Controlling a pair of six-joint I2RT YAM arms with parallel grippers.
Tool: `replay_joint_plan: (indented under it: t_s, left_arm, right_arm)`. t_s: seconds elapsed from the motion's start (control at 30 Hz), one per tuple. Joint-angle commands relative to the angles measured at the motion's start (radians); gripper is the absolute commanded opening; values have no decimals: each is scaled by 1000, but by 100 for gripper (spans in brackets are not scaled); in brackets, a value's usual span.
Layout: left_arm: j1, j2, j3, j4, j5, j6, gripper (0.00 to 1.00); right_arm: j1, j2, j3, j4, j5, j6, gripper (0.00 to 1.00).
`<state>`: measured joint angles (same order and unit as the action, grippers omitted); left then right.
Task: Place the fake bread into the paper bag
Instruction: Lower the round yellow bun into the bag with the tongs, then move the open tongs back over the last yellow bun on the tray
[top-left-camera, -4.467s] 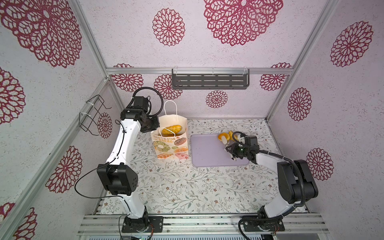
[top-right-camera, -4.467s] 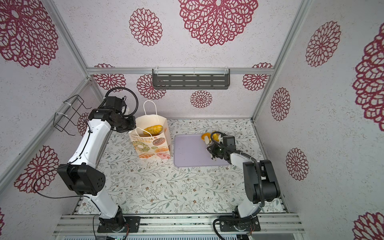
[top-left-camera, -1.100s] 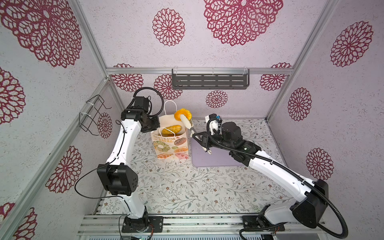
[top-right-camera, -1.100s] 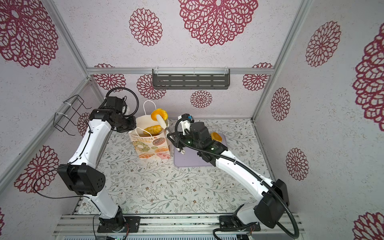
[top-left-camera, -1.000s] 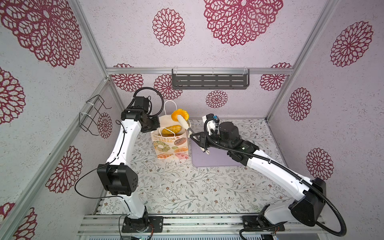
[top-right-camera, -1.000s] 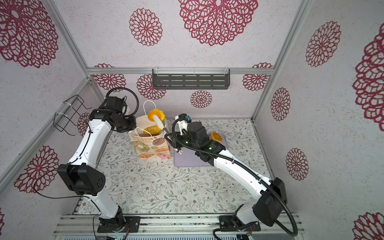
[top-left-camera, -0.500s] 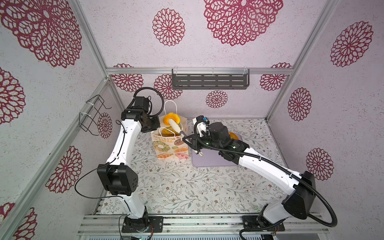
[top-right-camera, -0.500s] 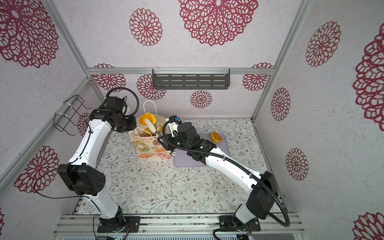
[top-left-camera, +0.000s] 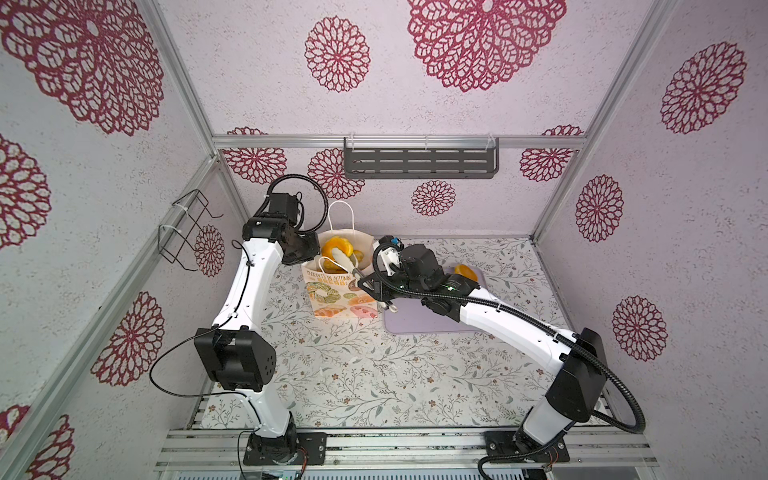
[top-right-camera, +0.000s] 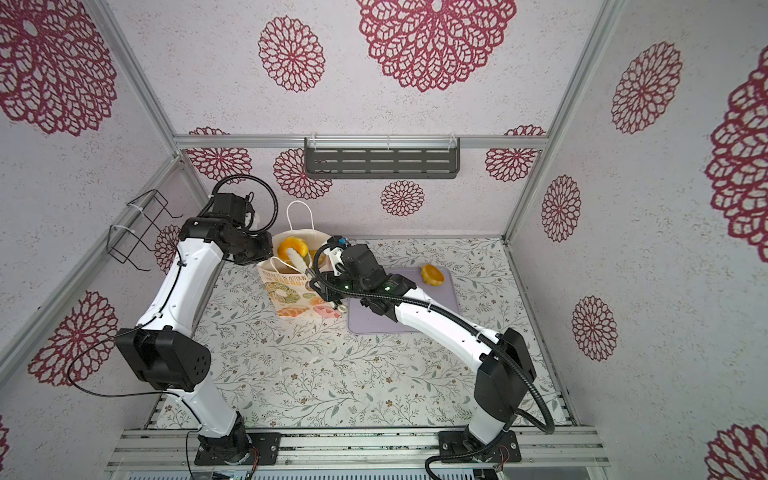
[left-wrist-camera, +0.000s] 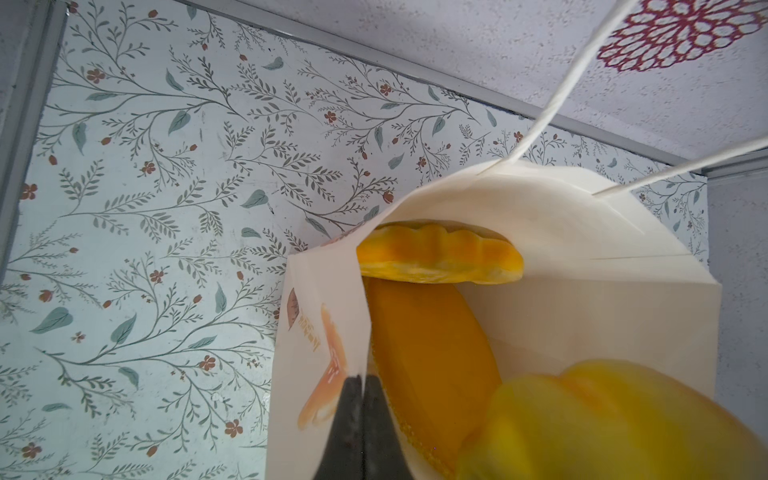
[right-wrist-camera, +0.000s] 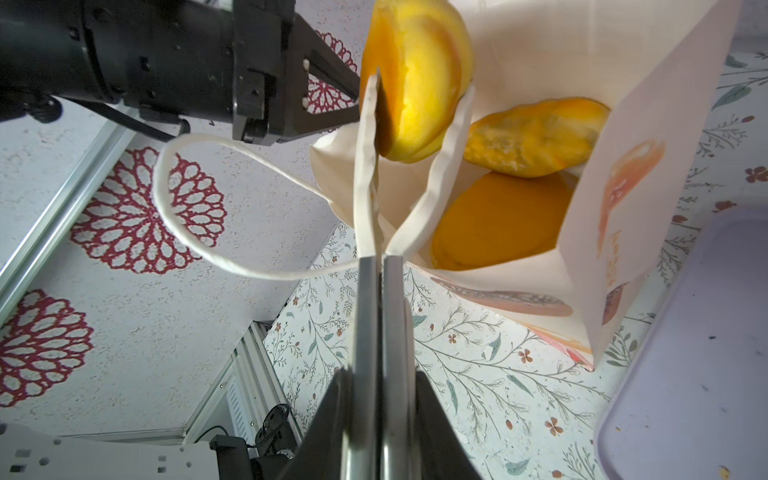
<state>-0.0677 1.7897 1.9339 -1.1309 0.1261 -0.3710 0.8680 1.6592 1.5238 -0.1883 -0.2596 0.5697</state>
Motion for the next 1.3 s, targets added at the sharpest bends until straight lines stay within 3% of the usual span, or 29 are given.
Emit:
replay_joint_plan:
  t_s: [0.0, 0.2, 0.53, 1.27]
  left_arm:
    - [-9, -36, 1, 11, 12, 4, 0]
    - [-9, -36, 0, 11, 12, 4, 0]
    - [-9, -37, -1, 11, 13, 4, 0]
    - [-11, -39, 0, 11, 15, 4, 0]
  right_arm:
    - [11, -22, 55, 53, 2, -26, 28]
    - [10, -26, 62, 56, -3, -26, 39]
    - [10, -51, 72, 48, 7, -38, 41]
    - [-30, -209, 12, -23, 149, -101, 45]
